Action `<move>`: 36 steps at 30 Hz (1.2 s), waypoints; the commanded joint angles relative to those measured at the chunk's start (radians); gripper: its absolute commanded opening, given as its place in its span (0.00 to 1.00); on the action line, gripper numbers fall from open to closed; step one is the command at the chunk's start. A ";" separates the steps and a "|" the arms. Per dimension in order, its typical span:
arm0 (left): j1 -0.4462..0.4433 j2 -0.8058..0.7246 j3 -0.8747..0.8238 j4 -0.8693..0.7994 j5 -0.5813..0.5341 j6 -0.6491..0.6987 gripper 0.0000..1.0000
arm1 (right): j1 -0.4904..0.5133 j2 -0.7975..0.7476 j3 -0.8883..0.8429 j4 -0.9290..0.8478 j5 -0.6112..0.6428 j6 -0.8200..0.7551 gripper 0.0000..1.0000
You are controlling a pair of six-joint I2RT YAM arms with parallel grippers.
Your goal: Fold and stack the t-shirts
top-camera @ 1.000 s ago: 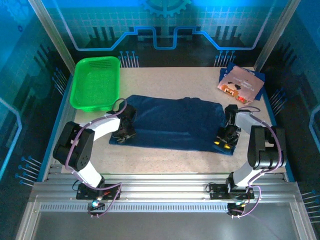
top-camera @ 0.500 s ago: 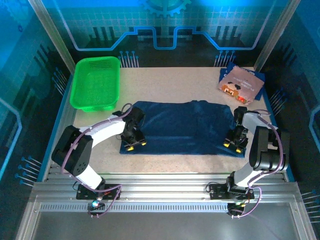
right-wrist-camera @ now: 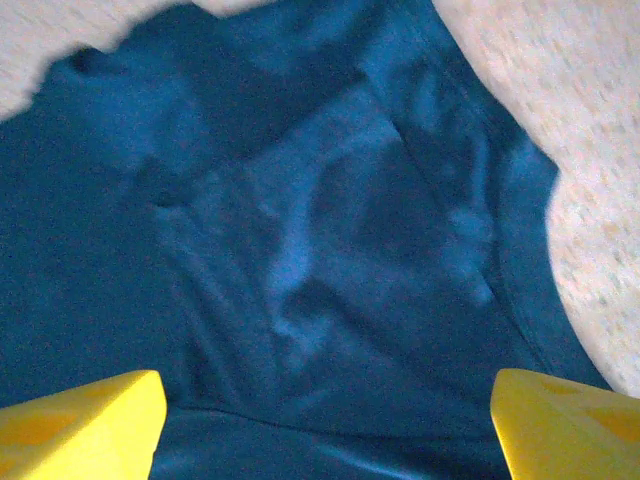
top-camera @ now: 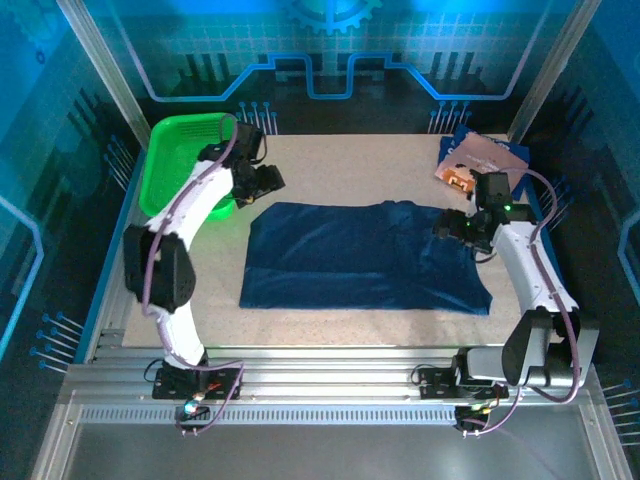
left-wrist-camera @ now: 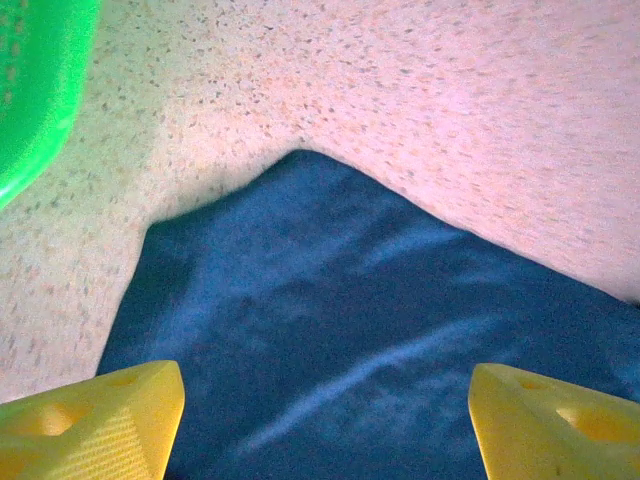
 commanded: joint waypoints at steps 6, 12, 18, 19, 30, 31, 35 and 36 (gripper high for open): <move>0.004 0.261 0.127 0.037 -0.043 0.088 0.73 | 0.081 0.121 0.066 0.014 -0.087 -0.015 0.86; 0.004 0.305 0.126 0.095 -0.094 0.115 0.72 | 0.126 0.158 0.060 0.034 -0.079 -0.013 0.86; 0.003 0.339 0.147 0.119 -0.123 0.129 0.72 | 0.110 0.225 0.095 0.048 -0.067 -0.038 0.86; 0.004 0.350 0.158 0.111 -0.124 0.134 0.72 | 0.106 0.241 0.109 0.048 -0.067 -0.042 0.86; 0.001 0.439 0.217 0.093 -0.059 0.157 0.62 | 0.051 0.451 0.341 0.001 -0.048 -0.108 0.84; -0.001 0.437 0.208 0.093 -0.058 0.162 0.59 | 0.042 0.468 0.356 -0.005 -0.044 -0.111 0.84; -0.001 0.417 0.160 0.103 -0.041 0.184 0.32 | 0.001 0.551 0.437 -0.028 0.020 -0.122 0.84; -0.001 0.406 0.147 0.103 -0.037 0.189 0.26 | -0.011 0.573 0.458 -0.031 0.025 -0.118 0.84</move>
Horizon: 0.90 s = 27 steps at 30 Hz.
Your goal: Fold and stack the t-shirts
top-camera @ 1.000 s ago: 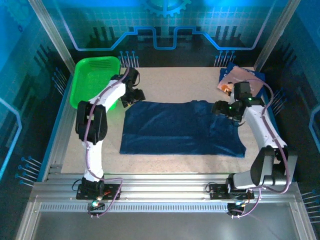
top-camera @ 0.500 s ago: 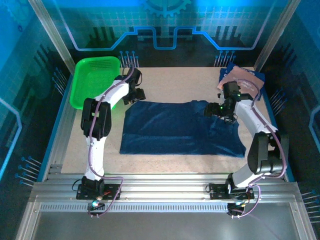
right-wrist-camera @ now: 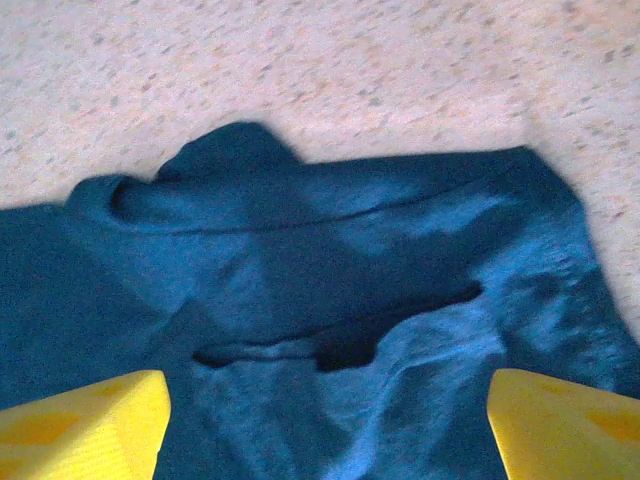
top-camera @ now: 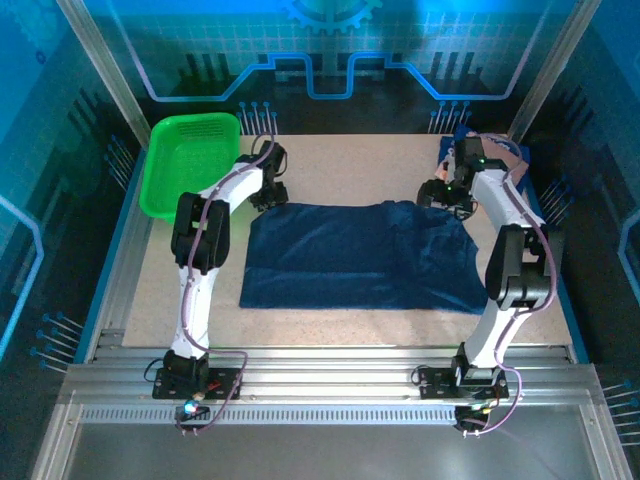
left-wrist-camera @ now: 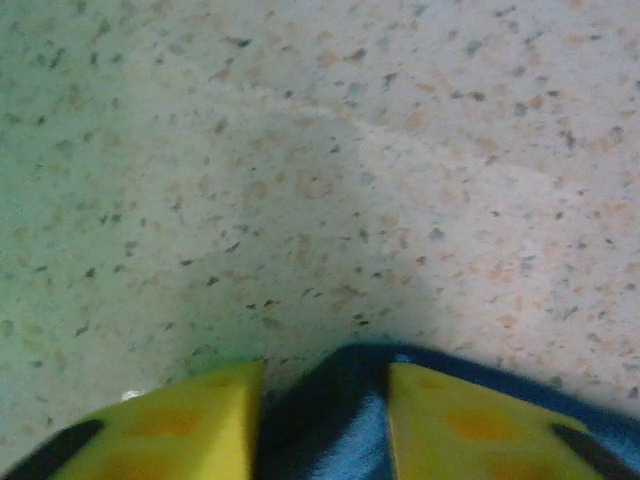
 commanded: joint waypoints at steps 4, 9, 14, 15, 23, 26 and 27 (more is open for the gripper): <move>-0.007 -0.083 -0.100 0.032 0.079 0.047 0.11 | -0.062 0.158 0.132 -0.049 0.049 -0.015 0.82; -0.024 -0.150 -0.178 0.063 0.100 0.079 0.00 | -0.065 0.268 0.229 -0.048 0.046 -0.019 0.79; -0.036 -0.199 -0.226 0.075 0.109 0.086 0.00 | -0.067 0.374 0.321 -0.062 0.032 -0.037 0.74; -0.038 -0.206 -0.231 0.076 0.110 0.087 0.00 | -0.068 0.393 0.339 -0.069 0.043 -0.038 0.74; -0.046 -0.238 -0.251 0.074 0.114 0.085 0.00 | -0.086 0.470 0.412 -0.091 0.001 -0.053 0.66; -0.047 -0.252 -0.259 0.077 0.119 0.080 0.00 | -0.085 0.468 0.386 -0.080 -0.048 -0.058 0.60; -0.047 -0.258 -0.264 0.080 0.120 0.078 0.00 | -0.084 0.460 0.371 -0.077 -0.058 -0.059 0.58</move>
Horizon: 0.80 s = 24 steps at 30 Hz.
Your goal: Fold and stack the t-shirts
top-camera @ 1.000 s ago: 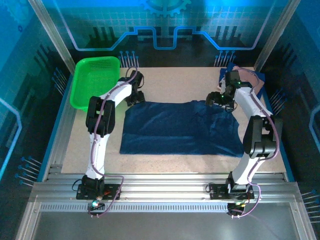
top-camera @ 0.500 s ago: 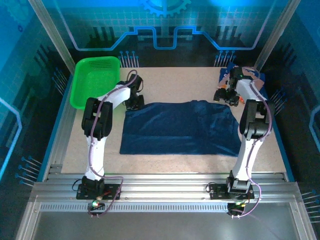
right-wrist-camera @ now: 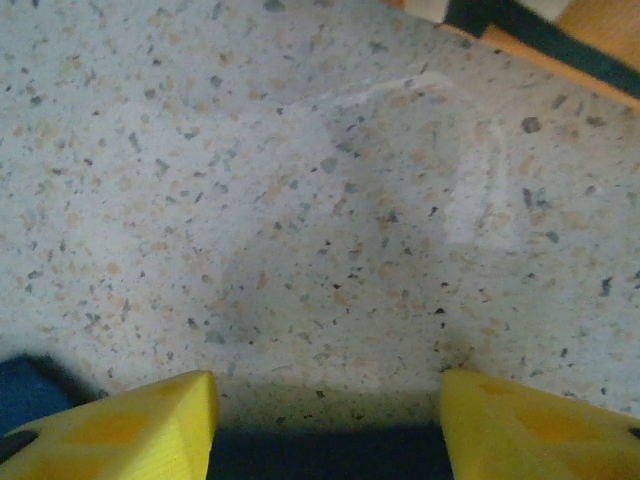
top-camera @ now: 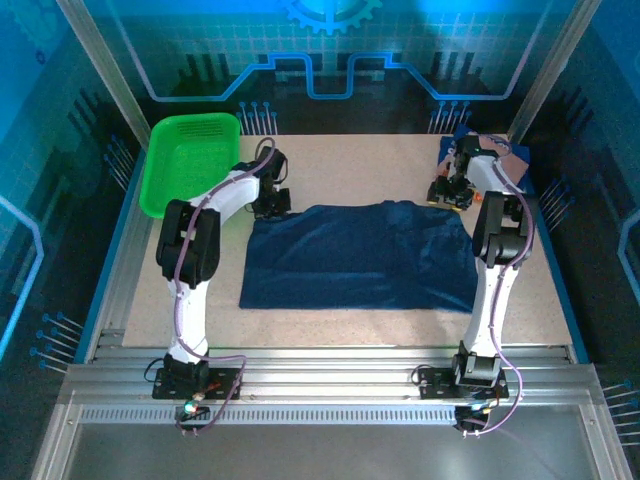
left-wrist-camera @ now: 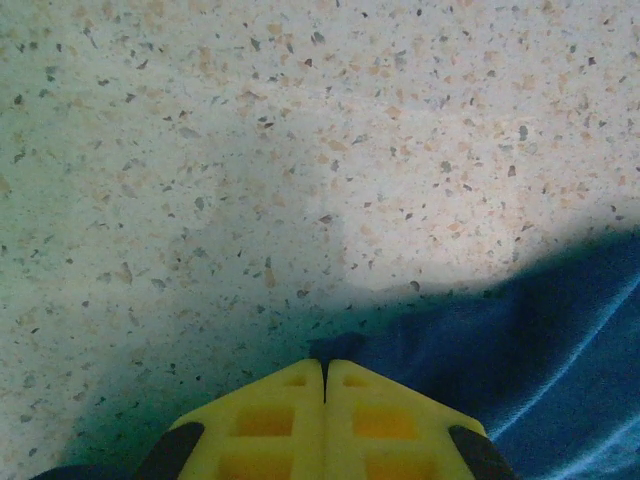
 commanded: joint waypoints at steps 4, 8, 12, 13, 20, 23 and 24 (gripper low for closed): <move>-0.014 -0.070 -0.051 0.020 0.036 0.009 0.00 | -0.012 -0.016 -0.064 -0.009 -0.085 -0.023 0.39; -0.019 -0.073 -0.067 0.028 0.041 0.005 0.00 | -0.024 -0.046 -0.103 0.021 -0.124 -0.009 0.11; -0.019 -0.091 -0.085 0.040 0.042 -0.001 0.00 | -0.026 -0.123 -0.156 0.081 -0.156 -0.001 0.00; -0.019 -0.097 -0.088 0.041 0.043 -0.003 0.00 | -0.026 -0.141 -0.174 0.095 -0.163 -0.002 0.00; -0.019 -0.136 -0.134 0.055 0.038 -0.004 0.00 | -0.026 -0.281 -0.322 0.178 -0.194 -0.021 0.00; -0.019 -0.155 -0.152 0.059 0.036 -0.001 0.00 | -0.026 -0.319 -0.367 0.190 -0.170 -0.033 0.00; -0.019 -0.162 -0.159 0.061 0.031 0.000 0.00 | -0.027 -0.333 -0.384 0.196 -0.162 -0.038 0.00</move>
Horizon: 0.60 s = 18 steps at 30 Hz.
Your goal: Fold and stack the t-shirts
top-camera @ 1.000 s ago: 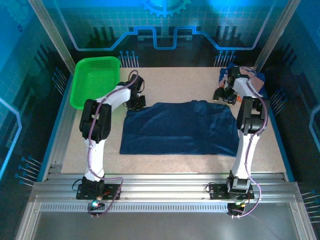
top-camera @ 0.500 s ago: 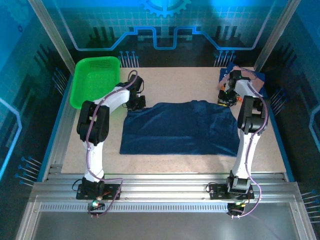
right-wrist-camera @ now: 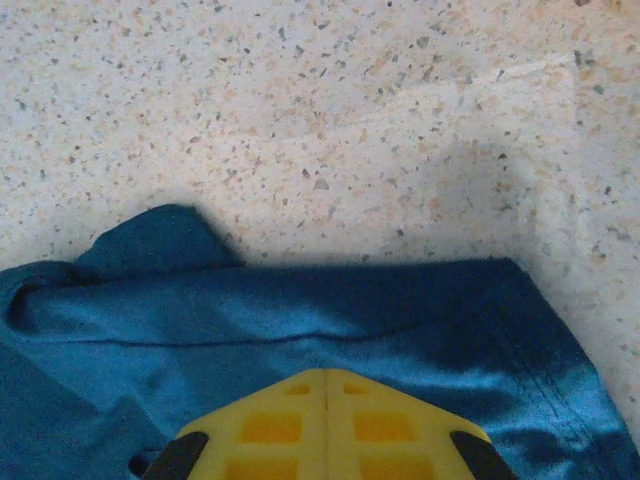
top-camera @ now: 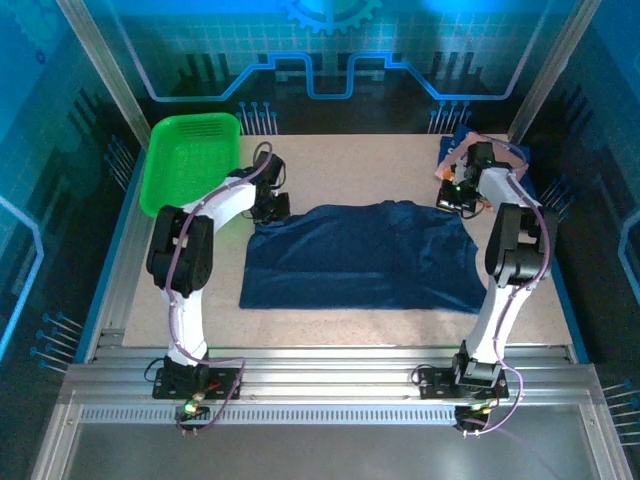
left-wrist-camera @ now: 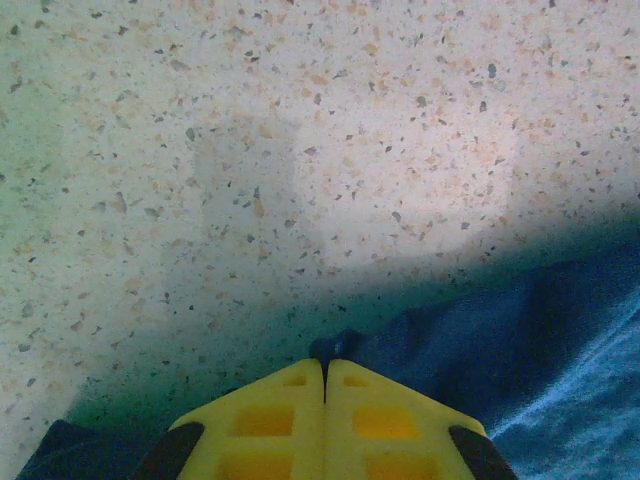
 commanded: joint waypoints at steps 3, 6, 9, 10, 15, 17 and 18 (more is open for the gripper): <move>-0.007 -0.073 -0.044 0.008 -0.008 0.009 0.00 | -0.008 -0.065 -0.063 0.027 0.030 -0.034 0.00; -0.005 -0.071 -0.036 0.008 -0.008 0.022 0.00 | -0.034 -0.051 -0.045 0.000 0.060 -0.018 0.11; -0.006 -0.059 -0.015 0.005 -0.001 0.025 0.00 | -0.046 -0.016 -0.005 -0.036 0.126 -0.016 0.50; -0.007 -0.056 -0.009 0.003 0.001 0.026 0.00 | -0.049 -0.002 0.006 -0.042 0.132 -0.024 0.55; -0.007 -0.052 -0.001 0.004 0.002 0.030 0.00 | -0.058 0.094 0.071 -0.077 0.156 -0.034 0.59; -0.007 -0.052 -0.001 -0.001 0.000 0.031 0.00 | -0.062 0.128 0.089 -0.073 0.149 -0.031 0.59; -0.007 -0.052 -0.001 -0.002 0.001 0.034 0.00 | -0.062 0.145 0.100 -0.072 0.148 -0.030 0.58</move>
